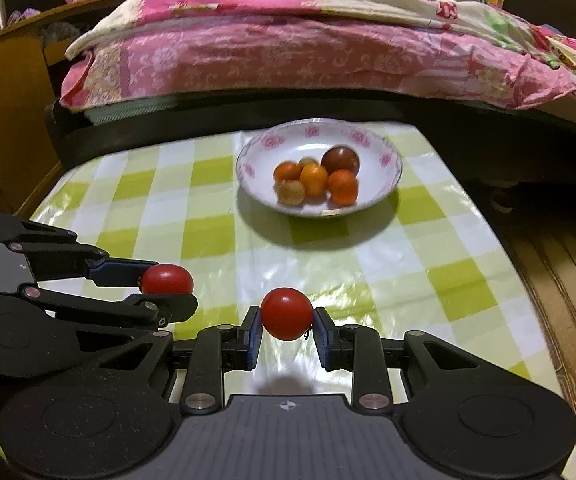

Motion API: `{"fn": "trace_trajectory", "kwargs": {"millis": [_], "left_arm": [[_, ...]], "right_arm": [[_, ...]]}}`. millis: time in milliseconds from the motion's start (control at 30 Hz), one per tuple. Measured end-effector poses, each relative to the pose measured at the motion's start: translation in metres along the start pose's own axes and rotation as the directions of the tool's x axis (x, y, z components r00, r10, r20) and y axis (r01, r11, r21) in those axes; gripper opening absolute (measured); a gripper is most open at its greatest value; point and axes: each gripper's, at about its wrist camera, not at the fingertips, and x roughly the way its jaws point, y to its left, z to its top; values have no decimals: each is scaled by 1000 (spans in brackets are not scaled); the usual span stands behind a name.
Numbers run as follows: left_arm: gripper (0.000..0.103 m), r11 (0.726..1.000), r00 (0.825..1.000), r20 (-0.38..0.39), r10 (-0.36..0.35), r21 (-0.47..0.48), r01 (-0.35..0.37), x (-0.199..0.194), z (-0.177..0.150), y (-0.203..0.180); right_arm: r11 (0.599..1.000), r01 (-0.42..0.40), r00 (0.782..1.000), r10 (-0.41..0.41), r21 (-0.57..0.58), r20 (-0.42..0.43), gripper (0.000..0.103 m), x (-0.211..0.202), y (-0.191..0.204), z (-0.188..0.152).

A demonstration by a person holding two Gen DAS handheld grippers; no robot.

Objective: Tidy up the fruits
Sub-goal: 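Carry both red tomatoes in the two tools over the plate, then lower both red tomatoes into the plate and open both tools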

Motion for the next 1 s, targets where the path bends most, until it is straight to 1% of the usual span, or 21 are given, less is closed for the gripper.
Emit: {"fn": "trace_trajectory", "kwargs": {"millis": [233, 433, 600, 800, 1000], "left_arm": [[39, 1000, 999, 42, 17, -13, -16, 11, 35, 12], [38, 999, 998, 58, 30, -24, -29, 39, 68, 24], [38, 999, 998, 60, 37, -42, -35, 68, 89, 34], [38, 999, 998, 54, 34, -40, -32, 96, 102, 39], [38, 998, 998, 56, 30, -50, -28, 112, 110, 43]], "right_arm": [[1000, 13, 999, -13, 7, 48, 24, 10, -11, 33], [999, 31, 996, -32, 17, 80, 24, 33, -24, 63], [999, 31, 996, -34, 42, 79, 25, 61, -38, 85], [998, 36, 996, -40, 50, 82, 25, 90, -51, 97], [997, 37, 996, -41, 61, 74, 25, 107, -61, 103]]}}
